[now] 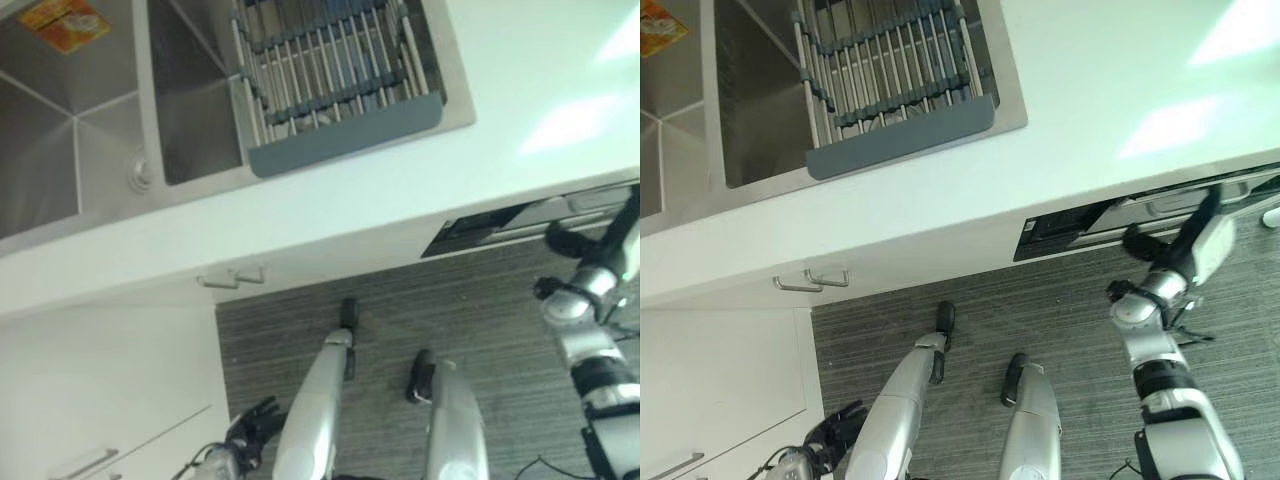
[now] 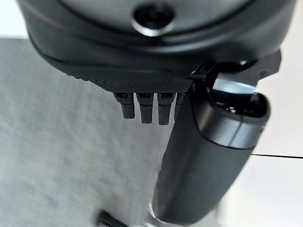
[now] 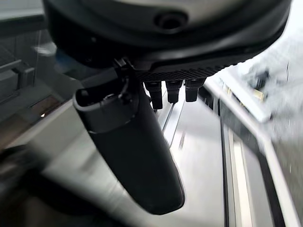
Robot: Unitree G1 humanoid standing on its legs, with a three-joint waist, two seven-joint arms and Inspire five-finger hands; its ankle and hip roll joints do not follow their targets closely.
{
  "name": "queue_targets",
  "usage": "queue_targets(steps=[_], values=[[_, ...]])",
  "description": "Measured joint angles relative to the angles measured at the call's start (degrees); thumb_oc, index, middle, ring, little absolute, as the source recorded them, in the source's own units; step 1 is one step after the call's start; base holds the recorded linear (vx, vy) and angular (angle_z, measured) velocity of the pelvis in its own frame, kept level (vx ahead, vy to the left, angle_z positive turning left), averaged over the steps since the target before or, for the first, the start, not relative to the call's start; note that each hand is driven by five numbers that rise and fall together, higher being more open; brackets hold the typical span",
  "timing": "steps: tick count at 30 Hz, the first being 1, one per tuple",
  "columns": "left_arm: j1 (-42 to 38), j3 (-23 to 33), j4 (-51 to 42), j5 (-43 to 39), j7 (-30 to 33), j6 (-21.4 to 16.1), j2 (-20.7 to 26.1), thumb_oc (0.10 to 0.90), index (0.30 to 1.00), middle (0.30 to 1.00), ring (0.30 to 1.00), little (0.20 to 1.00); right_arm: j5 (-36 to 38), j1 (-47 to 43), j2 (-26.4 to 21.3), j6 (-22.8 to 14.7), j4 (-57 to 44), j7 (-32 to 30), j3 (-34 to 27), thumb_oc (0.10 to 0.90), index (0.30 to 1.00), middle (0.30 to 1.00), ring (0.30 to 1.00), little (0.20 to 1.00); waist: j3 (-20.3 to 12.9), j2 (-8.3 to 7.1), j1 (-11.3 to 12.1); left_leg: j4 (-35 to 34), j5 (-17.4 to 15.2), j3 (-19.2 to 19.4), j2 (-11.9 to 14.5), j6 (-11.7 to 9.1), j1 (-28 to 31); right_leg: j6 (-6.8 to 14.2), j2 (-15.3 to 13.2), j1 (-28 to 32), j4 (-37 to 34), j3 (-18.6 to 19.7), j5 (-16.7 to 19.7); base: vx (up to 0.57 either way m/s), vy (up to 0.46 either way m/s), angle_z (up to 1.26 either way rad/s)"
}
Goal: Place the dishes in the dishwasher.
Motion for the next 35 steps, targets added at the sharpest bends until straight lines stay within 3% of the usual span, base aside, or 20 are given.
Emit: queue_targets(steps=[2,4,6,10,12,14,16,18,19,23,26,31,32,33,35], values=[[-0.40,0.10,-0.72,-1.04,0.32,-2.77,-0.04,0.800,0.900,0.900,0.900,0.900,-0.60,4.81,4.69,-1.63,-2.49,0.28,2.46,0.800,0.900,0.900,0.900,0.900,-0.01,0.01,-1.71,-1.43,-0.34,0.55,0.74,-0.37,2.38,-0.03,1.13,2.96,-3.72,-0.07,1.43,0.02,0.030,-0.17],[-1.74,0.48,-1.31,-1.48,2.80,-4.86,-0.38,0.800,0.900,0.900,0.900,0.900,-1.13,11.76,8.26,-3.50,-3.81,0.48,2.29,0.800,0.900,0.900,0.900,0.900,0.10,-0.26,-3.10,-3.88,0.43,1.22,0.74,0.21,5.31,1.46,1.38,6.14,-7.01,0.22,3.32,0.05,0.016,-0.09],[-0.30,5.05,-2.67,-2.23,6.70,-7.96,-2.10,0.800,0.900,0.900,0.900,0.900,-1.03,20.75,10.05,-4.13,-3.14,1.94,2.23,0.800,0.900,0.900,0.900,0.900,-0.25,-1.03,-4.44,-8.38,0.86,2.31,1.74,0.42,11.32,1.87,2.56,13.14,-14.99,0.35,6.22,0.04,-0.003,-0.24],[1.65,8.40,-2.21,-2.68,10.40,-9.79,-1.59,0.800,0.900,0.900,0.900,0.900,-0.83,24.58,9.88,-5.23,-1.51,2.49,0.48,0.800,0.900,0.900,0.900,0.900,-3.61,-3.51,-7.61,-11.34,0.88,4.40,2.69,0.40,13.39,2.64,3.95,15.92,-22.35,2.00,10.13,0.00,0.006,-0.31],[1.74,8.26,-2.31,-2.93,10.17,-9.77,-1.65,0.800,0.900,0.900,0.900,0.900,-0.42,25.19,9.80,-5.92,-0.42,2.60,-0.32,0.800,0.900,0.900,0.900,0.900,-4.66,-4.08,-8.04,-11.87,1.14,4.55,2.56,0.92,15.19,3.24,3.60,17.47,-22.69,2.20,10.27,-0.01,0.002,-0.06],[3.07,7.60,-2.64,-2.95,9.08,-9.60,-1.72,0.800,0.900,0.900,0.900,0.900,1.26,26.09,9.85,-6.68,-0.21,4.64,-0.47,0.800,0.900,0.900,0.900,0.900,-8.40,-4.54,-8.35,-12.66,1.08,5.52,2.37,0.96,15.51,3.21,3.17,16.65,-22.31,2.84,9.68,-0.01,0.019,-0.11],[3.33,6.59,-2.52,-4.14,7.79,-7.23,-1.90,0.800,0.900,0.900,0.900,0.900,1.57,25.71,10.04,-7.21,0.38,7.51,-0.36,0.800,0.900,0.900,0.900,0.900,-10.01,-4.38,-8.88,-12.69,1.02,5.97,2.41,1.06,16.33,3.28,3.14,17.53,-22.33,3.13,9.65,-0.02,0.009,-0.11],[3.05,5.42,0.92,-10.34,-0.23,5.32,-2.56,0.800,0.900,0.900,0.900,0.900,7.11,25.12,12.55,-4.42,7.74,16.21,1.50,0.800,0.900,0.900,0.900,0.900,-14.32,-4.94,-8.98,-12.73,0.60,6.27,2.57,0.56,18.06,3.10,3.22,18.74,-22.25,3.39,9.02,-0.05,-0.043,-0.08],[2.90,4.02,2.88,-9.25,-2.04,7.51,-3.51,0.800,0.900,0.900,0.900,0.900,10.94,24.90,14.12,-2.21,11.26,20.19,1.90,0.800,0.900,0.900,0.900,0.900,-15.83,-5.31,-9.14,-12.95,0.49,6.31,2.78,0.51,18.12,2.95,3.27,18.60,-22.24,3.45,8.91,-0.02,-0.031,-0.05],[1.34,3.89,9.39,-7.48,-4.76,9.59,-1.41,0.800,0.900,0.900,0.900,0.900,26.39,25.41,19.68,6.26,23.40,34.44,0.55,0.800,0.900,0.900,0.900,0.900,-19.86,-6.55,-9.04,-13.39,0.34,8.14,4.00,0.05,19.14,2.21,3.91,18.58,-22.18,4.58,8.71,0.00,0.003,-0.19],[-0.45,3.34,12.95,-4.98,-5.06,10.74,-0.54,0.800,0.900,0.900,0.900,0.900,32.73,26.77,20.38,10.15,28.42,43.14,-1.97,0.800,0.900,0.900,0.900,0.900,-21.30,-6.62,-10.08,-13.69,0.23,9.25,4.39,0.00,19.97,2.59,3.87,18.63,-22.27,5.43,8.73,0.00,0.004,-0.27],[-2.49,3.13,15.20,-0.13,-4.88,12.74,0.20,0.800,0.900,0.900,0.900,0.900,32.62,26.57,18.92,11.57,28.73,47.95,-2.50,0.800,0.900,0.900,0.900,0.900,-23.18,-7.17,-10.69,-14.62,0.00,10.86,4.59,-0.32,19.92,2.40,3.26,17.76,-22.34,5.42,9.18,-0.01,0.021,-0.04],[-2.80,3.18,15.19,0.38,-4.83,12.87,0.38,0.800,0.900,0.900,0.900,0.900,32.61,26.67,18.50,12.16,28.86,48.62,-2.48,0.800,0.900,0.900,0.900,0.900,-22.87,-7.94,-10.58,-11.20,-1.90,11.52,4.48,0.17,18.79,2.29,2.61,17.69,-22.27,4.89,9.35,0.00,0.000,0.00],[-3.01,3.19,15.12,0.40,-4.92,12.97,0.34,0.800,0.900,0.900,0.900,0.900,32.59,26.59,17.90,12.29,28.87,48.81,-2.54,0.800,0.900,0.900,0.900,0.900,-23.33,-6.77,-10.46,-8.40,-3.46,11.56,5.04,0.61,17.86,2.75,2.84,17.84,-21.75,4.76,9.18,-0.02,0.033,-0.04],[-3.04,2.10,15.08,2.71,-4.93,13.05,0.02,0.800,0.900,0.900,0.900,0.900,31.59,26.37,17.59,12.58,28.97,48.97,-2.50,0.800,0.900,0.900,0.900,0.900,-23.96,-6.31,-10.62,-8.53,-3.47,12.24,4.61,0.85,18.31,3.27,2.44,17.80,-21.14,5.23,8.93,-0.03,0.028,-0.08]])
